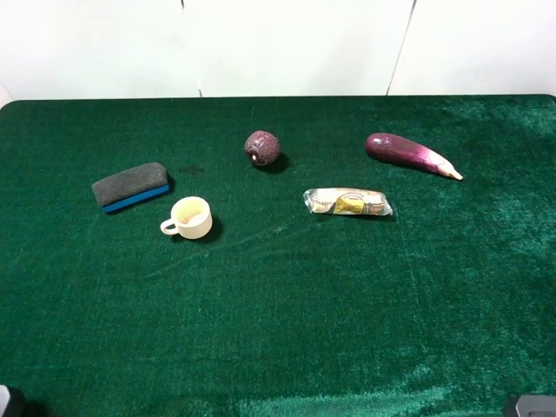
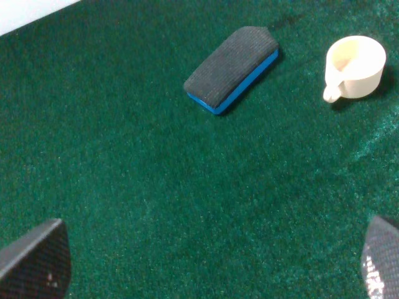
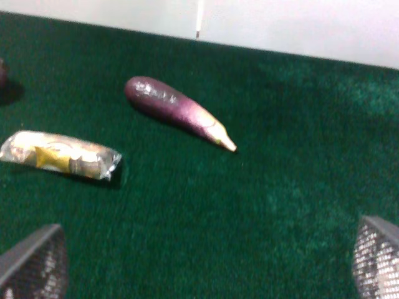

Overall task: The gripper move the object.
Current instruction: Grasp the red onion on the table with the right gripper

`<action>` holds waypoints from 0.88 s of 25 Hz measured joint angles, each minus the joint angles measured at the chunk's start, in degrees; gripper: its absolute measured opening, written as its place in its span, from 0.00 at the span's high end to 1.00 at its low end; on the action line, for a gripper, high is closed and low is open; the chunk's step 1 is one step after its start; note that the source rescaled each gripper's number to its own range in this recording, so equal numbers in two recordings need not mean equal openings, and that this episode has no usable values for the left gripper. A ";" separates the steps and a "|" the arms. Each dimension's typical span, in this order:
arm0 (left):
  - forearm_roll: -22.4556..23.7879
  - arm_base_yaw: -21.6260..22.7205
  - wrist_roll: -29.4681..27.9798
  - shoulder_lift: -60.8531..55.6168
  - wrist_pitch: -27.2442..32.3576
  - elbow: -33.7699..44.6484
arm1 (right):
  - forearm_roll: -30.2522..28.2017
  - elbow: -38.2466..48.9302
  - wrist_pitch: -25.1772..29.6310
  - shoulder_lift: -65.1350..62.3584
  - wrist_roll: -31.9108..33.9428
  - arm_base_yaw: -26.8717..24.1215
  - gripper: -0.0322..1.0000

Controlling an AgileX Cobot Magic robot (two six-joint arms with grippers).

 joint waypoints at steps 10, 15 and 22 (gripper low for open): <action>0.00 0.00 0.00 0.00 0.00 0.00 | 0.56 -1.50 -8.12 14.32 -1.21 0.00 0.00; 0.00 0.00 0.00 0.00 0.00 0.00 | 2.10 -1.91 -15.11 24.31 -3.18 0.00 0.00; 0.00 0.00 0.00 0.00 0.00 0.00 | 2.02 -6.78 -20.39 37.77 -3.81 5.83 0.00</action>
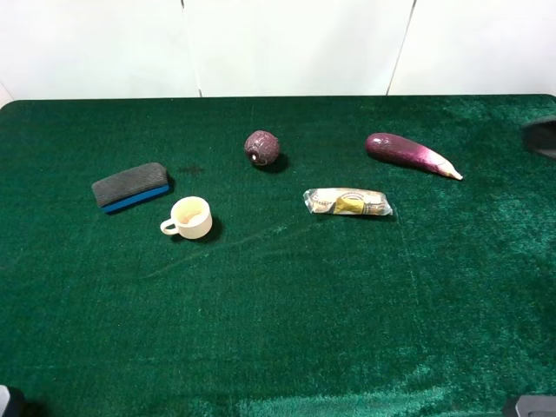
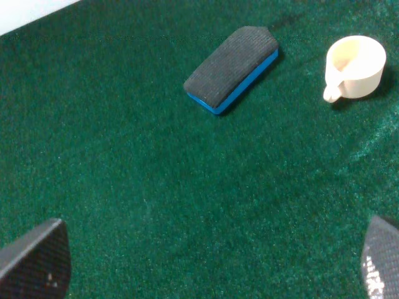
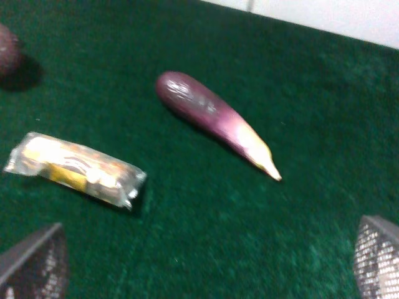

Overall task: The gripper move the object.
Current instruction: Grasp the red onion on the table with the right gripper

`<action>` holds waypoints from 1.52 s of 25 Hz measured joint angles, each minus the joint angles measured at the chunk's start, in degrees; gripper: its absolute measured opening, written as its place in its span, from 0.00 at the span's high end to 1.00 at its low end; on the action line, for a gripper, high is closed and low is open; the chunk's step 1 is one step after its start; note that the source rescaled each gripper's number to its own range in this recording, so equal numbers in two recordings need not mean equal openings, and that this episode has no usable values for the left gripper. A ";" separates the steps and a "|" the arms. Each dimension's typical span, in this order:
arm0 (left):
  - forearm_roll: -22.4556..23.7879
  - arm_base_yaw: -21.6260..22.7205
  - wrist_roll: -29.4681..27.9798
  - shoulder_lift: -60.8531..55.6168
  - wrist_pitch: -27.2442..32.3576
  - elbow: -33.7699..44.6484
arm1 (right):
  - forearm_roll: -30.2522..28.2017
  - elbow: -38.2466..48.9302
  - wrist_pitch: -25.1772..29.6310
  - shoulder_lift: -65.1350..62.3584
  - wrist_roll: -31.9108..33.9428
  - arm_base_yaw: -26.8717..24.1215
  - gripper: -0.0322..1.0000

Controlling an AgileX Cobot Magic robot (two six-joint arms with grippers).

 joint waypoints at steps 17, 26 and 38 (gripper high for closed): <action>0.00 0.00 0.00 0.00 0.00 0.00 | -4.14 -21.94 -3.98 32.49 0.33 16.74 0.00; 0.00 0.00 0.00 0.00 0.00 0.00 | -4.25 -35.75 -2.88 47.67 -3.14 23.03 0.00; 0.00 0.00 0.00 0.00 0.00 0.00 | -2.82 -50.22 2.18 64.08 -8.30 25.19 0.00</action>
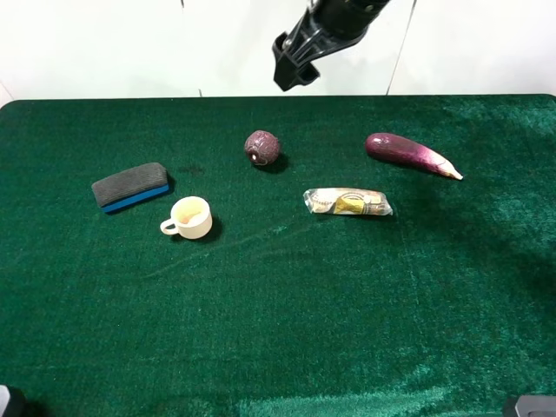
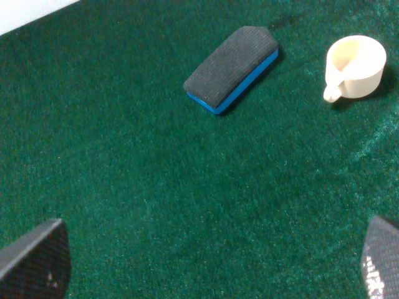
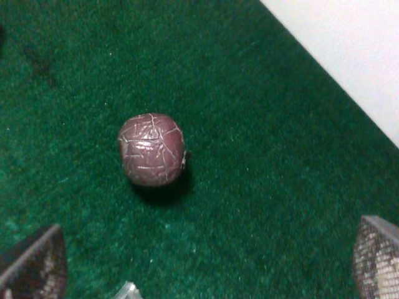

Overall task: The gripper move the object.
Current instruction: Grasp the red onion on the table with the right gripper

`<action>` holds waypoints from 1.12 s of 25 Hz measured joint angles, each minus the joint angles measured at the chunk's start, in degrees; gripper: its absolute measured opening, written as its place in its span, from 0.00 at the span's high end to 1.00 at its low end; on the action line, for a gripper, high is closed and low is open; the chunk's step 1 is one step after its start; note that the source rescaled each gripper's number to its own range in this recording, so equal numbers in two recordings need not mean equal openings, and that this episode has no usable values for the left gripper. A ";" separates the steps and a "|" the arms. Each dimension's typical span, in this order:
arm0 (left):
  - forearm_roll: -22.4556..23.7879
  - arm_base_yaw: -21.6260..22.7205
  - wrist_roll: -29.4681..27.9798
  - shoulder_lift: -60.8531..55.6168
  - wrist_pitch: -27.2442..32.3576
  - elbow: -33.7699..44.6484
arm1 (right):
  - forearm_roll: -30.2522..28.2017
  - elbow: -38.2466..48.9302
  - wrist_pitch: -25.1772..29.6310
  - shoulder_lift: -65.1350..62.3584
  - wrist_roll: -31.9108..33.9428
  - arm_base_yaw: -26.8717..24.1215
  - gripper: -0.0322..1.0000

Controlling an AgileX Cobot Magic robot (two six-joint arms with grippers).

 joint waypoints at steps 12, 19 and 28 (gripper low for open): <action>0.00 0.00 0.05 0.00 0.00 0.00 | 4.58 -13.00 5.08 14.65 -5.87 0.00 0.00; 0.00 0.00 0.05 0.00 0.00 0.00 | 5.56 -15.59 5.71 19.87 -6.91 0.00 0.00; 0.00 0.00 0.05 0.00 0.00 0.00 | 5.79 -15.59 3.68 24.08 -7.49 0.00 0.00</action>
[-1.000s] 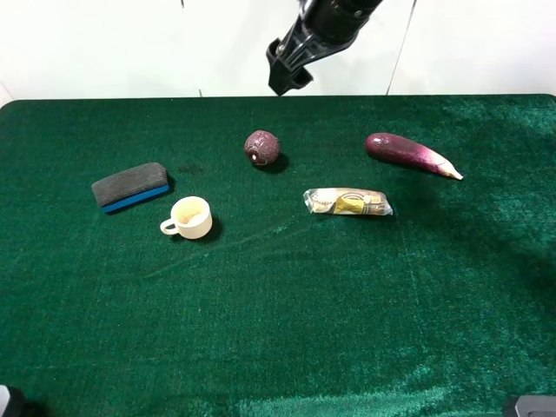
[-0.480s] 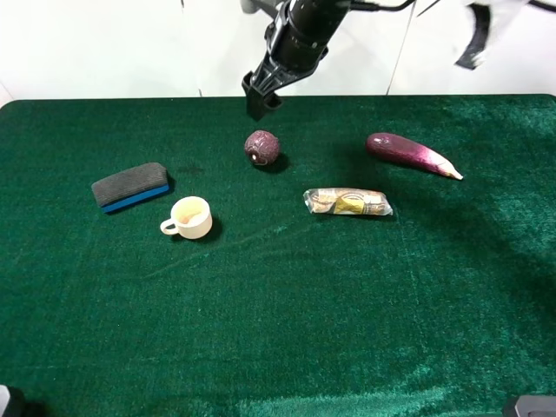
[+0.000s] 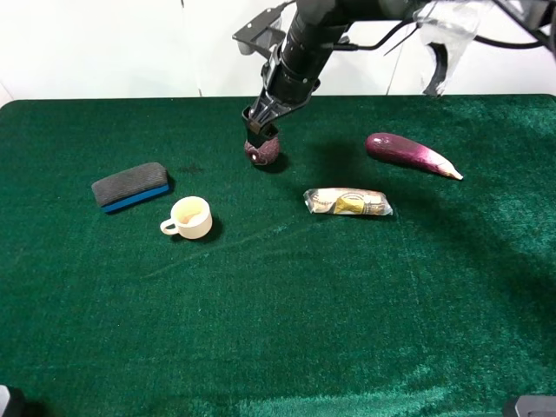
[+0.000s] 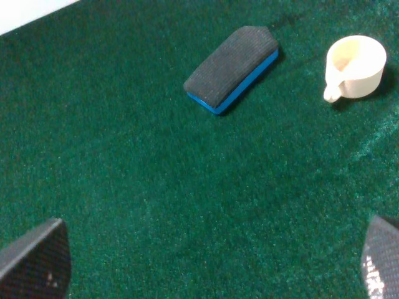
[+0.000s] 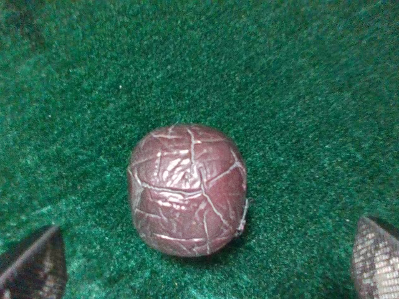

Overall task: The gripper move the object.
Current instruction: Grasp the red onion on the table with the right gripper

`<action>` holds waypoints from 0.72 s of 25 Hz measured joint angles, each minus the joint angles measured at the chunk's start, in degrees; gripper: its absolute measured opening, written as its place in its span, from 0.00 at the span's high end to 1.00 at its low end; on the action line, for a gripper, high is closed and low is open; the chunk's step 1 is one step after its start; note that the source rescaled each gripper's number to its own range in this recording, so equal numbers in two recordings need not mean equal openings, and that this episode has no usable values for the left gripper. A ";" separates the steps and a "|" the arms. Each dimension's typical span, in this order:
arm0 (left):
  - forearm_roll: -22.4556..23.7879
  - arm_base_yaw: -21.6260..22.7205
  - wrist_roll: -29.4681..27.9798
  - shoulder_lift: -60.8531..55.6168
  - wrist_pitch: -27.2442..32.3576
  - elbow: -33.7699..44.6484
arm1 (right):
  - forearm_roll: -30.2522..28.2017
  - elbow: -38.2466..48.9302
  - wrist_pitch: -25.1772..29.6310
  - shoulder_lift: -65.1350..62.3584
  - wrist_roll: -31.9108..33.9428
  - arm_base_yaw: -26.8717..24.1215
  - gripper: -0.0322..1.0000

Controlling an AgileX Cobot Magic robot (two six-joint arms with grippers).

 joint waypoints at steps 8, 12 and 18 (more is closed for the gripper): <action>0.00 0.00 0.00 0.00 0.00 0.00 | 1.46 0.00 -2.43 3.04 -1.86 0.00 0.00; 0.00 0.00 0.00 0.00 0.00 0.00 | 2.58 0.00 -3.60 4.42 -2.65 0.00 0.00; 0.00 0.00 0.00 0.00 0.00 0.00 | 2.88 -0.11 -5.97 5.88 -2.85 0.00 0.00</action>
